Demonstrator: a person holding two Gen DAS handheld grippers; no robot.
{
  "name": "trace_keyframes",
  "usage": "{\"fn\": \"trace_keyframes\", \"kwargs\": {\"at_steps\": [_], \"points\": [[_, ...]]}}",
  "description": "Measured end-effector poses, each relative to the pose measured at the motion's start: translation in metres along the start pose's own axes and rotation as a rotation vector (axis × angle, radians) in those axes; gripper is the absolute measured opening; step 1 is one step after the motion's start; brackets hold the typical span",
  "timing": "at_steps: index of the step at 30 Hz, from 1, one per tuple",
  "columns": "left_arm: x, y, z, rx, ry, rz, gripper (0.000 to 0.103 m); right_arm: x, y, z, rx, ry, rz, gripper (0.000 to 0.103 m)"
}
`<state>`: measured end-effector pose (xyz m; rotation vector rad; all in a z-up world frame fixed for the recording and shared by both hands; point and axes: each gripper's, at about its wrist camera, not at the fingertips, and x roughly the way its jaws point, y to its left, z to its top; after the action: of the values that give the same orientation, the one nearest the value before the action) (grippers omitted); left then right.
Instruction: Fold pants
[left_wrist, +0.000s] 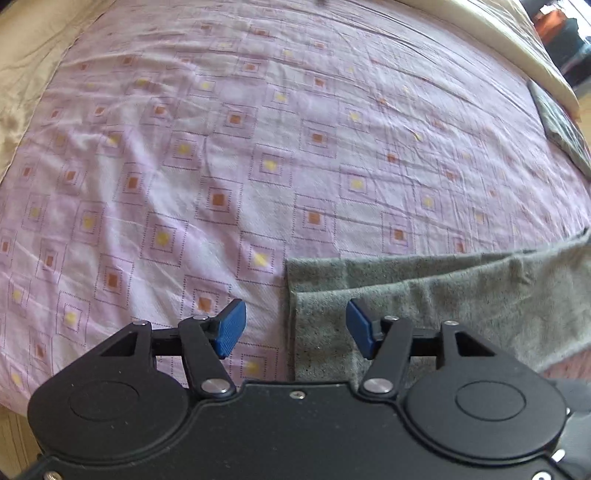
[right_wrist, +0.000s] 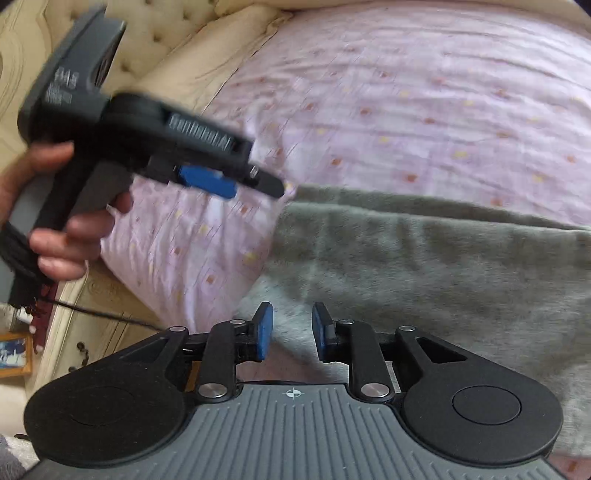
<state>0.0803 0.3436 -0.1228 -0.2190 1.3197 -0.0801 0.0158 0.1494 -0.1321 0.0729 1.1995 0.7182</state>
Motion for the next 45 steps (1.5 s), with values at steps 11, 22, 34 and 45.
{"fn": "trace_keyframes", "kwargs": {"at_steps": [11,22,34,45], "points": [[0.029,-0.087,-0.018,0.613,-0.066,0.142,0.064,-0.026,-0.062,0.036,-0.137,-0.063,-0.302,0.024],[0.034,-0.092,-0.029,0.78,-0.066,0.153,0.004,-0.04,-0.071,0.004,0.069,-0.05,-0.302,0.023],[0.058,-0.073,-0.015,0.708,0.021,0.291,0.021,-0.048,-0.1,-0.023,0.314,-0.049,-0.333,0.023],[0.02,-0.058,-0.008,0.454,0.018,0.379,0.039,-0.07,-0.161,-0.07,0.519,0.024,-0.502,0.023]]}}
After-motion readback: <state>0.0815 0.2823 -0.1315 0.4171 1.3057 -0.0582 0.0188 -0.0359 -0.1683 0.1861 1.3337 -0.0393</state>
